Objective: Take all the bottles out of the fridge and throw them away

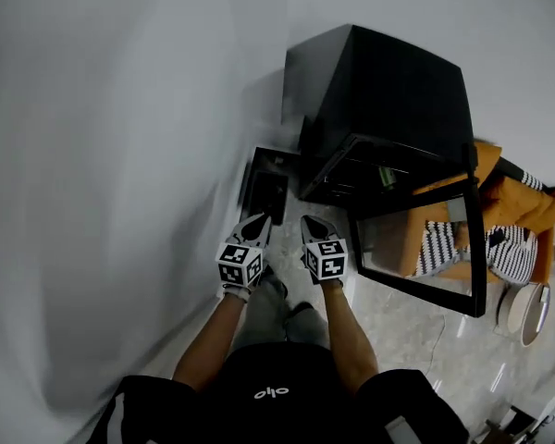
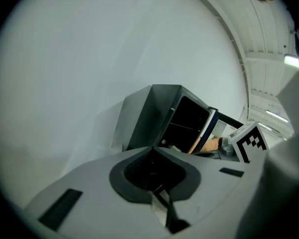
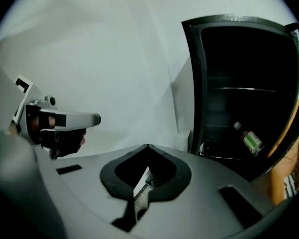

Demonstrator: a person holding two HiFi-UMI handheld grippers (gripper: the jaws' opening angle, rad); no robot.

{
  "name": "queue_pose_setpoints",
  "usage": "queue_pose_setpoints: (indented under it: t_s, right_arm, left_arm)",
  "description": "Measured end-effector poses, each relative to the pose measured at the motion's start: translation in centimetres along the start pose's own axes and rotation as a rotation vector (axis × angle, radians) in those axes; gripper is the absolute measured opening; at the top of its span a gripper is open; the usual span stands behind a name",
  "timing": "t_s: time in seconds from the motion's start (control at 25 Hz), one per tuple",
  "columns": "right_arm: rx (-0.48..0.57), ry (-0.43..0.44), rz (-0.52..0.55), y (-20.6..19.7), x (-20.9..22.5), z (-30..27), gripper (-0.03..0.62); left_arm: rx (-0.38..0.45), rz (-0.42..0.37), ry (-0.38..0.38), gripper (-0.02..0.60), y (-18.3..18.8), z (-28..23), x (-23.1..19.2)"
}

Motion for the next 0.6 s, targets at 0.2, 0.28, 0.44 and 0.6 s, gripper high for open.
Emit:
queue_pose_setpoints:
  t_s: [0.2,0.28,0.44,0.6]
  right_arm:
    - [0.105,0.007,-0.048,2.0,0.3,7.0,0.009]
    - [0.152,0.011,-0.064,2.3,0.7,10.0,0.009]
    - [0.232,0.011,-0.079,1.7,0.8,16.6,0.009]
    - [0.276,-0.016,-0.069,0.8,0.6,22.7,0.009]
  left_arm:
    - [0.034,-0.057,-0.046,0.006,1.2,1.7,6.0]
    - [0.038,-0.066,-0.066,0.006,0.9,2.2,8.6]
    - [0.038,-0.087,-0.109,0.006,-0.1,4.1,14.1]
    - [0.062,-0.122,-0.142,0.006,-0.1,6.5,18.8]
Point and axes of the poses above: the fingertips, and each gripper's own axes: z backward along the fingers, x to its right, y out of its top, the point moved 10 cm from there along z, backward along the fingers, and after that the axes turned 2 degrees about y, right-handed, at the moved point
